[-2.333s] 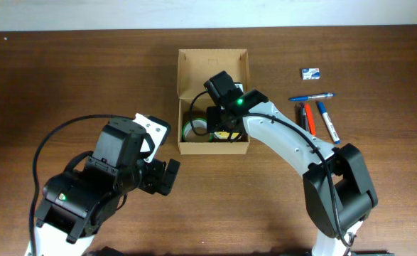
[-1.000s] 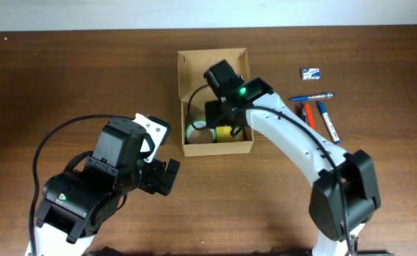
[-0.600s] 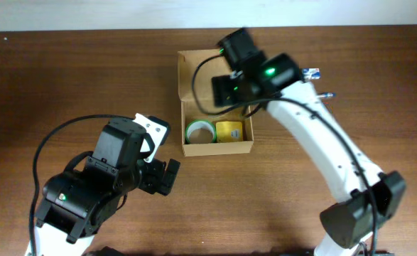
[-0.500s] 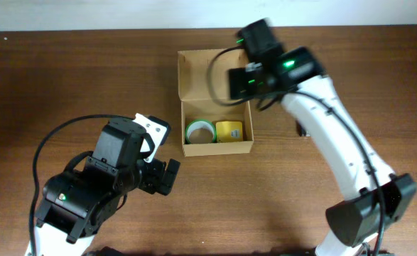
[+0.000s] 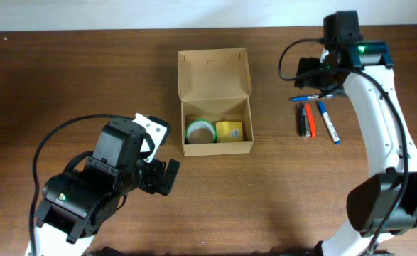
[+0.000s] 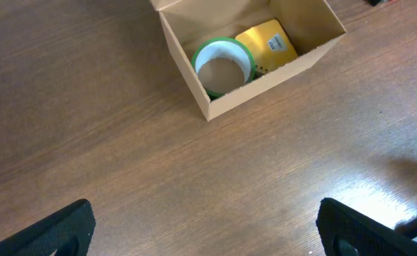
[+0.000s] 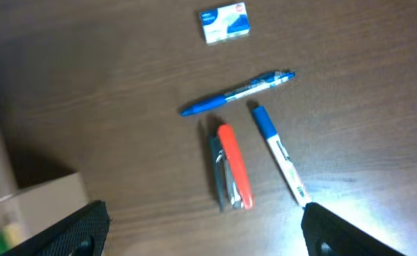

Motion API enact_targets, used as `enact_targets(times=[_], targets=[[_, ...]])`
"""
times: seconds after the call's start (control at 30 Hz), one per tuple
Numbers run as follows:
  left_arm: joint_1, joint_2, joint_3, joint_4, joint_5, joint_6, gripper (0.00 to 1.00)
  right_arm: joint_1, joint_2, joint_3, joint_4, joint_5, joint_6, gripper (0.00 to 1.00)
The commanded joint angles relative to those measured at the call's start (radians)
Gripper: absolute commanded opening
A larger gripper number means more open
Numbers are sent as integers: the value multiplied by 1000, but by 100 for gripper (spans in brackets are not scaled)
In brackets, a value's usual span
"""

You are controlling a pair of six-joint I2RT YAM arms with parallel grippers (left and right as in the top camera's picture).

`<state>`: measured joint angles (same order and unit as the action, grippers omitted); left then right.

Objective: Pack container
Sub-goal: 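Move the right gripper to the red stapler and grasp it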

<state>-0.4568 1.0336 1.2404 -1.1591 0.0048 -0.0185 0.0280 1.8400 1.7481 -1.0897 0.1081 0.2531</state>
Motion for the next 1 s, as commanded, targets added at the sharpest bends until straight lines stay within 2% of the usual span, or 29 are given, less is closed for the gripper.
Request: enact_targets(times=[0.0, 0.23, 0.5, 0.77, 0.83, 0.97], targets=[[2, -12, 18, 3, 15, 16, 100, -16, -18, -127, 80, 5, -40, 88], [2, -12, 18, 3, 15, 16, 100, -22, -14, -370, 347, 6, -40, 88], [2, -12, 18, 3, 15, 16, 100, -22, 6, -531, 554, 40, -42, 87], [2, -12, 18, 2, 15, 16, 100, -23, 70, -570, 626, 36, -135, 86], [2, -12, 18, 3, 15, 16, 100, -25, 94, -570, 631, 35, -150, 80], [2, -12, 18, 3, 15, 16, 99, -38, 117, -570, 645, 24, -149, 80]])
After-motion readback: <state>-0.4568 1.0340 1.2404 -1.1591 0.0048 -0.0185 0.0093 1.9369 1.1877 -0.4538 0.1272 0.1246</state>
